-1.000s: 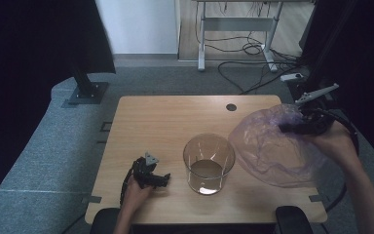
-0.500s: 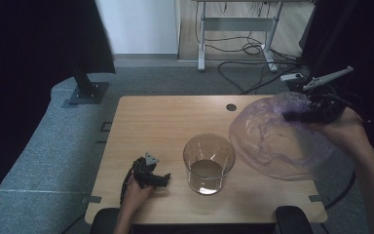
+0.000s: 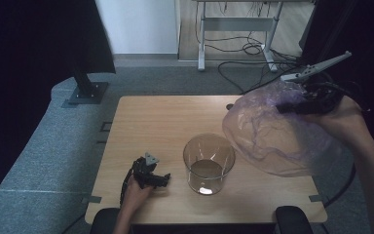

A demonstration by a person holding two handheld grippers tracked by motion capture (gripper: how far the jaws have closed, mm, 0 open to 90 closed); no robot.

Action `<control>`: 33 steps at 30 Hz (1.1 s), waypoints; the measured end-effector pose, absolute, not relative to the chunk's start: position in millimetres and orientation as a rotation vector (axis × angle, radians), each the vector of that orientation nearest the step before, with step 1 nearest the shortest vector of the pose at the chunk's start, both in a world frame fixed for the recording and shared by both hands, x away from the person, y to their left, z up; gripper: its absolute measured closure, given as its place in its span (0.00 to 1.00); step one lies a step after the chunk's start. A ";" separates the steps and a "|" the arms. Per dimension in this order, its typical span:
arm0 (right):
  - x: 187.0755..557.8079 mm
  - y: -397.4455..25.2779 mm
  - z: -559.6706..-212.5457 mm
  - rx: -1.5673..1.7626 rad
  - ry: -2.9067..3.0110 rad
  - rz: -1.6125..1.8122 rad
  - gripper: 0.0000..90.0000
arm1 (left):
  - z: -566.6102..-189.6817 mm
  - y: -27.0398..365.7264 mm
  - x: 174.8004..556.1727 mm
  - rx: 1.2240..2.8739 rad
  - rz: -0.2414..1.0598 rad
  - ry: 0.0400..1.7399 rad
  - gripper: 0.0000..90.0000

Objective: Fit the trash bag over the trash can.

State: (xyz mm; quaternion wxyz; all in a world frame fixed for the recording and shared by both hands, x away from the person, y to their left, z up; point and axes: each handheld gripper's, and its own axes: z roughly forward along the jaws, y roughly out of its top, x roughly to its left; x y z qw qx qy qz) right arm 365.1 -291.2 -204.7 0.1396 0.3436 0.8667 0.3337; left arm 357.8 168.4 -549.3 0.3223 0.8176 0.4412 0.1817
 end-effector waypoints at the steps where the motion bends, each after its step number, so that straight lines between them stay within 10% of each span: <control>1: 364.8 -288.9 -202.6 0.985 2.507 0.969 0.90 | -549.2 168.5 357.9 2.148 0.478 1.157 0.00; 33: 383.3 -181.9 -197.2 0.738 2.690 1.094 0.90 | -549.1 168.3 357.9 2.146 0.474 1.158 0.00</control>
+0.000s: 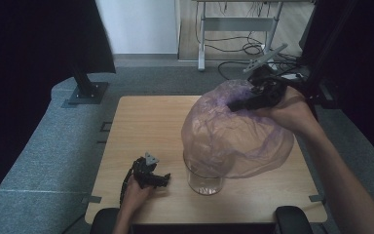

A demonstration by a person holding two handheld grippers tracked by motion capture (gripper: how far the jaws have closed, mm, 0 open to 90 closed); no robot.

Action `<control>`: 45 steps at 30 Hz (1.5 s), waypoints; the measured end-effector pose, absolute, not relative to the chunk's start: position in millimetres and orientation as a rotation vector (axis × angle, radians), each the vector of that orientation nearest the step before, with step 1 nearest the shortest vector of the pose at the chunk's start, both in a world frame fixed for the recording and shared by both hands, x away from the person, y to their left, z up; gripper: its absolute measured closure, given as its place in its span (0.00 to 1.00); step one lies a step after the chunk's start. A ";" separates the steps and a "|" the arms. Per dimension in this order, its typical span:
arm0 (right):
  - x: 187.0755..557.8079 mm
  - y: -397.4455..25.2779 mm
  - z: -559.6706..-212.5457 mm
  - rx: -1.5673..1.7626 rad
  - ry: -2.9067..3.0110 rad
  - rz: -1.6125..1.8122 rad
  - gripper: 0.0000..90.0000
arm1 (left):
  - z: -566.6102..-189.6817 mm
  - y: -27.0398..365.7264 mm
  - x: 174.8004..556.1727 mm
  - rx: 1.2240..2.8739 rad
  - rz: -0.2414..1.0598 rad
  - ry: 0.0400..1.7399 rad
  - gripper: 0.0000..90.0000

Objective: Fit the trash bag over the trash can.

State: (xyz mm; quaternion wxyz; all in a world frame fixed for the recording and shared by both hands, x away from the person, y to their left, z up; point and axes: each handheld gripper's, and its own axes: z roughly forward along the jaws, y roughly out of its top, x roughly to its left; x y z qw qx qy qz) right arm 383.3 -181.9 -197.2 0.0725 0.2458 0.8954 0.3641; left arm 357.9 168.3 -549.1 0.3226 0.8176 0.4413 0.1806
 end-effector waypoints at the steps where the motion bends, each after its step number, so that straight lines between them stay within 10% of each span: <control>1: 384.1 -177.5 -198.8 0.728 2.698 1.095 0.90 | -549.1 168.2 357.9 2.146 0.473 1.159 0.00; 21: 386.0 -137.5 -211.5 0.633 2.778 1.141 0.90 | -549.2 168.1 357.9 2.144 0.476 1.161 0.00; 45: 403.9 -127.0 -320.3 0.700 2.783 1.026 0.88 | -549.2 169.5 357.9 2.148 0.470 1.149 0.00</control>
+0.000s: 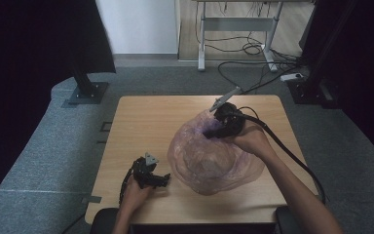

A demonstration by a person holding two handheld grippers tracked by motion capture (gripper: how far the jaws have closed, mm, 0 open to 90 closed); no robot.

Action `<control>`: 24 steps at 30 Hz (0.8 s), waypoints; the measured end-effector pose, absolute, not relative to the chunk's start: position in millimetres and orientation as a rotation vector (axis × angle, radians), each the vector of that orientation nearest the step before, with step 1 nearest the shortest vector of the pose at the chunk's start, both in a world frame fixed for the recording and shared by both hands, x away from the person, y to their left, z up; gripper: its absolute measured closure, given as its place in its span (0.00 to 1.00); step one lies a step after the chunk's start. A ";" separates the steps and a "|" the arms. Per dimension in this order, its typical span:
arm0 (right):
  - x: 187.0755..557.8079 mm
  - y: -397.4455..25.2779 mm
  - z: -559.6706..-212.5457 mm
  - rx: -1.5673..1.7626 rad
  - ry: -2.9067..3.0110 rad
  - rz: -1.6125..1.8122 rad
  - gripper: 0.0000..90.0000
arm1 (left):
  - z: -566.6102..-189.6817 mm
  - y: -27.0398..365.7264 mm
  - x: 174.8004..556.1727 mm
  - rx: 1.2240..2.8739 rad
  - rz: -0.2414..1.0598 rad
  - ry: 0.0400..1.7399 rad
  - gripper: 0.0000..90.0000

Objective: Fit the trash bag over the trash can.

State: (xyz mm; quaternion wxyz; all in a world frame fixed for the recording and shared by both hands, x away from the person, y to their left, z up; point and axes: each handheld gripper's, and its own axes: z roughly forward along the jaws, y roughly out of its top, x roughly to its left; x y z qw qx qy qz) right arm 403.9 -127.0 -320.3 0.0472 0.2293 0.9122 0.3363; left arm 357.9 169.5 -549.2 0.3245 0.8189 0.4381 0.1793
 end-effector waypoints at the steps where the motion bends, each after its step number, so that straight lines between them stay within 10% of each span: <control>1: 404.1 -127.4 -324.4 0.705 2.786 1.025 0.88 | -549.2 169.9 357.9 2.149 0.470 1.147 0.00; 19: 406.6 -120.0 -393.4 0.740 2.828 0.946 0.85 | -549.1 188.9 357.7 2.143 0.478 1.162 0.00; 24: 405.1 -119.1 -394.4 0.702 2.885 0.889 0.36 | -549.2 188.9 357.7 2.142 0.478 1.162 0.00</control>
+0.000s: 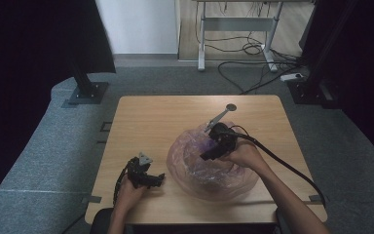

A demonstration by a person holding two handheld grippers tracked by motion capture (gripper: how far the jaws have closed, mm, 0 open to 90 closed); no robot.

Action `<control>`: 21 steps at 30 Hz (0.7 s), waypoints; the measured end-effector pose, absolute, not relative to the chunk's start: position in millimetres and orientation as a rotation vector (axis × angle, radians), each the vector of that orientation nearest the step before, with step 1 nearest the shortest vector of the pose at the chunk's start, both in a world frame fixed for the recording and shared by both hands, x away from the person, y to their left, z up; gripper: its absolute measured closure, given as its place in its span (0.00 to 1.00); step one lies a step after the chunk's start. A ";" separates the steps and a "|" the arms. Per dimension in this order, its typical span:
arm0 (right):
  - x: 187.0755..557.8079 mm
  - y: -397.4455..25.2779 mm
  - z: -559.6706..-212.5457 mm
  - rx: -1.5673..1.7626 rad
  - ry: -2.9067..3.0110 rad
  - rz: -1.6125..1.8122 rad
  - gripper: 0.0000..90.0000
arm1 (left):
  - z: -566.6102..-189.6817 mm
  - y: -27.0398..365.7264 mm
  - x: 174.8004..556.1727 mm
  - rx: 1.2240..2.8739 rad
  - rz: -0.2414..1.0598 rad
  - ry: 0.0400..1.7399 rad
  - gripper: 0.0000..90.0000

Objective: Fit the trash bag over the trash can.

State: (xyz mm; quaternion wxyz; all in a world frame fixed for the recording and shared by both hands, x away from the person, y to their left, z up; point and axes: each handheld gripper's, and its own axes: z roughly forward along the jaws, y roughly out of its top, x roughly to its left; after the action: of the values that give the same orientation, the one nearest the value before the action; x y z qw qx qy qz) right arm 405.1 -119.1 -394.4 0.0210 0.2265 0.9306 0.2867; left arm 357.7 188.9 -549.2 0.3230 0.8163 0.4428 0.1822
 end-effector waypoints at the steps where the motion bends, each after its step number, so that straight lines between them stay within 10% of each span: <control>1: 402.7 -120.4 -391.2 0.685 2.874 0.873 0.30 | -549.2 188.9 357.7 2.142 0.478 1.162 0.00; 9: 394.5 -138.1 -354.2 0.656 2.838 0.916 0.27 | -549.1 188.6 357.7 2.141 0.480 1.166 0.00; 21: 392.4 -148.5 -331.7 0.749 2.795 0.945 0.77 | -549.1 188.4 357.8 2.141 0.481 1.168 0.00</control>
State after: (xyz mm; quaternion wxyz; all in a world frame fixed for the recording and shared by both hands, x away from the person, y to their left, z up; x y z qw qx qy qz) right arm 392.4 -148.5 -331.7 0.0487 0.2458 0.9171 0.3101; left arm 357.8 188.4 -549.1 0.3220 0.8154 0.4448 0.1832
